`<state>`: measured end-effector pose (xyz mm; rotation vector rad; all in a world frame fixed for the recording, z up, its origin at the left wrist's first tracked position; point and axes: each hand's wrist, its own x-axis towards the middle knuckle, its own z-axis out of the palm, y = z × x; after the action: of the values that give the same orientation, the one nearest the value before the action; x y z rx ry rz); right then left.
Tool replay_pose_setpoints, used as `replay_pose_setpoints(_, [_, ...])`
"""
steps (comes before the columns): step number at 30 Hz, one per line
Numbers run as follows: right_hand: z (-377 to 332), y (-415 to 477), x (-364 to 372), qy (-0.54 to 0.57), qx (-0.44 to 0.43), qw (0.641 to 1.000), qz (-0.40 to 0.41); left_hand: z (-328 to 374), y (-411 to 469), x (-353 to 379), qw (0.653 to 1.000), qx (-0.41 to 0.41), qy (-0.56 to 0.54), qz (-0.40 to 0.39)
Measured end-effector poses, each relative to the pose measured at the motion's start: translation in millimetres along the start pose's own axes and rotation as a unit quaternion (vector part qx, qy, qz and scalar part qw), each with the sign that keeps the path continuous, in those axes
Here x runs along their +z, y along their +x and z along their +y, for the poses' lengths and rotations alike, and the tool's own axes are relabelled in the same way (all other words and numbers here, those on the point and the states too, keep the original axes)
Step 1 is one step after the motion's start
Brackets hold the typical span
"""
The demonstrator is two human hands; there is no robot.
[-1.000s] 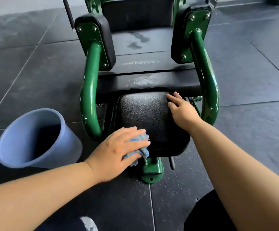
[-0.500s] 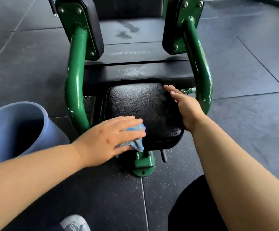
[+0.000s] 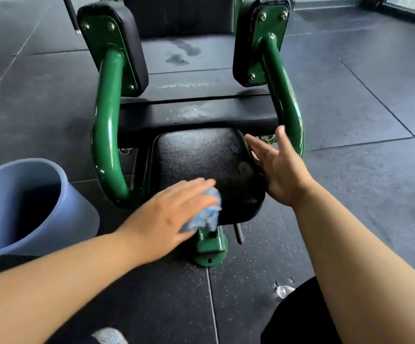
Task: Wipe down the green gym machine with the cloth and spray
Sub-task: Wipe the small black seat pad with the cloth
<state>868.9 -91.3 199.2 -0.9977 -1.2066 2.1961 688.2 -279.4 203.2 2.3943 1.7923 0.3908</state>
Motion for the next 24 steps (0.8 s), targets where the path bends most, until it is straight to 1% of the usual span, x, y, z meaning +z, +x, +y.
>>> replay_pose_setpoints(1, [2, 0, 7, -0.042, -0.003, 0.999, 0.029, -7, -12, -4, 0.999, -0.041, -0.033, 0.013])
replay_pose_setpoints(2, [4, -1, 15, -0.106, -0.015, 0.992, 0.063, -10, -13, -7, 0.991, -0.104, -0.072, 0.037])
replay_pose_setpoints(3, [6, -4, 21, -0.182, -0.034, 0.978, 0.096, -9, -3, -6, 0.975, -0.178, -0.115, 0.069])
replay_pose_setpoints(4, [6, -3, 28, -0.256, -0.056, 0.959, 0.111, -13, 13, -6, 0.954, -0.250, -0.137, 0.097])
replay_pose_setpoints(5, [7, -3, 30, -0.313, -0.068, 0.940, 0.118, -18, 34, -4, 0.936, -0.309, -0.135, 0.099])
replay_pose_setpoints(7, [7, -2, 31, -0.357, -0.062, 0.924, 0.122, -39, 76, -1, 0.912, -0.388, -0.099, 0.089])
replay_pose_setpoints(10, [5, -1, 32, -0.370, -0.059, 0.919, 0.121, -73, 110, -4, 0.889, -0.447, -0.065, 0.078])
replay_pose_setpoints(12, [5, -1, 32, -0.367, -0.058, 0.919, 0.129, -76, 108, -5, 0.887, -0.452, -0.067, 0.060])
replay_pose_setpoints(15, [5, -2, 32, -0.355, -0.059, 0.924, 0.129, -49, 72, -11, 0.904, -0.417, -0.075, 0.049])
replay_pose_setpoints(16, [5, -1, 31, -0.349, -0.055, 0.927, 0.128, -36, 58, -13, 0.912, -0.402, -0.075, 0.028])
replay_pose_setpoints(18, [3, -2, 34, -0.329, -0.047, 0.935, 0.126, -6, 33, -20, 0.938, -0.336, -0.065, -0.058])
replay_pose_setpoints(20, [-2, -3, 34, -0.274, -0.036, 0.952, 0.129, 14, 24, -23, 0.958, -0.253, -0.044, -0.131])
replay_pose_setpoints(21, [-4, -3, 34, -0.230, -0.027, 0.963, 0.137, 15, 28, -26, 0.963, -0.223, -0.042, -0.147])
replay_pose_setpoints(22, [-4, -3, 33, -0.191, -0.017, 0.971, 0.144, 9, 38, -27, 0.965, -0.206, -0.050, -0.152])
replay_pose_setpoints(24, [-8, -6, 34, -0.140, 0.005, 0.977, 0.158, -10, 71, -23, 0.964, -0.201, -0.089, -0.146])
